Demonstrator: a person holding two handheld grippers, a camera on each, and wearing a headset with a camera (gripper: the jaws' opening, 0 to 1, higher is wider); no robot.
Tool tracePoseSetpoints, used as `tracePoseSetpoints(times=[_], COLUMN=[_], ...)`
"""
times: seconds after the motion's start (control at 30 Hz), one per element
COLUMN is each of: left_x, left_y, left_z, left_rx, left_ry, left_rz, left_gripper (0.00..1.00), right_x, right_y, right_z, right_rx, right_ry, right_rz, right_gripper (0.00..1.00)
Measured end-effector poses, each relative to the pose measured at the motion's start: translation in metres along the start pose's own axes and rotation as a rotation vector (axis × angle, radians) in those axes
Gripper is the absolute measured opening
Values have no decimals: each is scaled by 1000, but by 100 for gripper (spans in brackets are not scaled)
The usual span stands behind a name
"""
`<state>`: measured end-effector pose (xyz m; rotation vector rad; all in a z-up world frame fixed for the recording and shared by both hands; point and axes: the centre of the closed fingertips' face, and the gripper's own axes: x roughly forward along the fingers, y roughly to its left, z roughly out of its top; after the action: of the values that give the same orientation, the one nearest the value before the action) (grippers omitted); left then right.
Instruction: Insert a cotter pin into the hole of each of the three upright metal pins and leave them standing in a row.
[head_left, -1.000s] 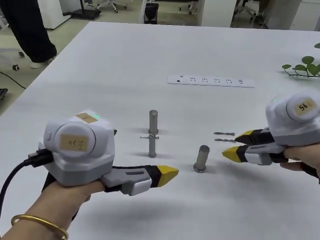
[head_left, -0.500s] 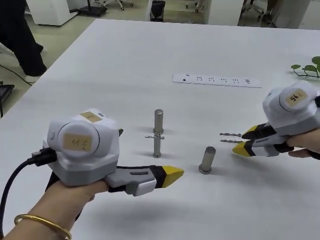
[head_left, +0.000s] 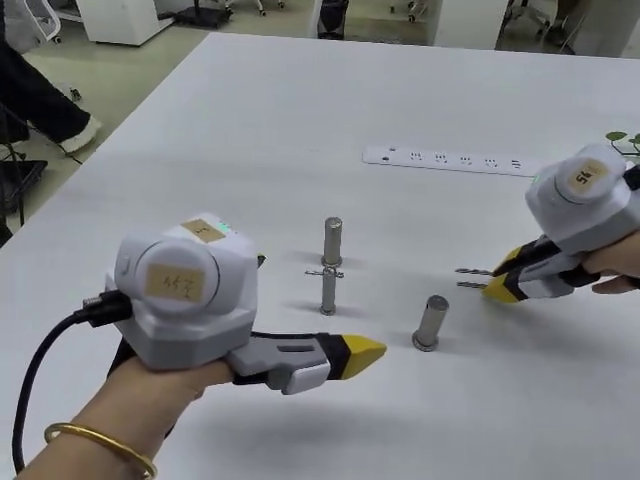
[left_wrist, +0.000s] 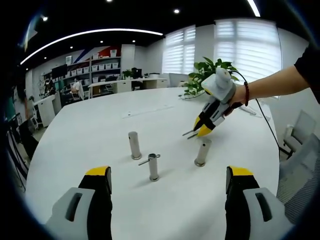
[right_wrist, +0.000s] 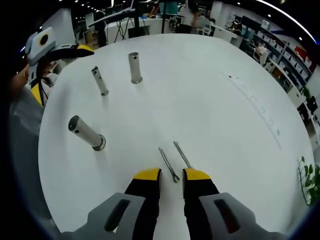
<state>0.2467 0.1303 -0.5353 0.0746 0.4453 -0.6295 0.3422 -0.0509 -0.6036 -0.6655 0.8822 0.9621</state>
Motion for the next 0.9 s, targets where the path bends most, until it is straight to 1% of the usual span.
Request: tracePoseSetpoints(times=[0.13,0.27,0.43,0.57,0.63,0.77,0.8,0.9], left_x=[0,1,3,3,4,4,4,4], left_y=[0,-3,-3,-5,-5,-5,-4,-4], left_z=[1,2,0,0,0,-1,-1,-2], left_rx=[7,13,13,13,14,13,13,12], left_ry=[-2,-1,7,8,9,12,13,14], left_rz=[-2,-10,-7,-14,-14,-14,-14,-14], left_gripper=[94,94,94,93,93,91,91,91], right_x=[1,3,4,5,6,6,6,6], right_y=[0,0,1,3,0,1,3,4], right_z=[-3,-6,-6,-6,-8,-9,-9,-9], right_rx=[-31,-29,-40,-36,-55,-98,-119,-139], right_ry=[33,59,77,100,117,139,144,152], right_rz=[21,42,53,81,86,100,107,109], right_gripper=[10,9,7,4,4,3,2,0])
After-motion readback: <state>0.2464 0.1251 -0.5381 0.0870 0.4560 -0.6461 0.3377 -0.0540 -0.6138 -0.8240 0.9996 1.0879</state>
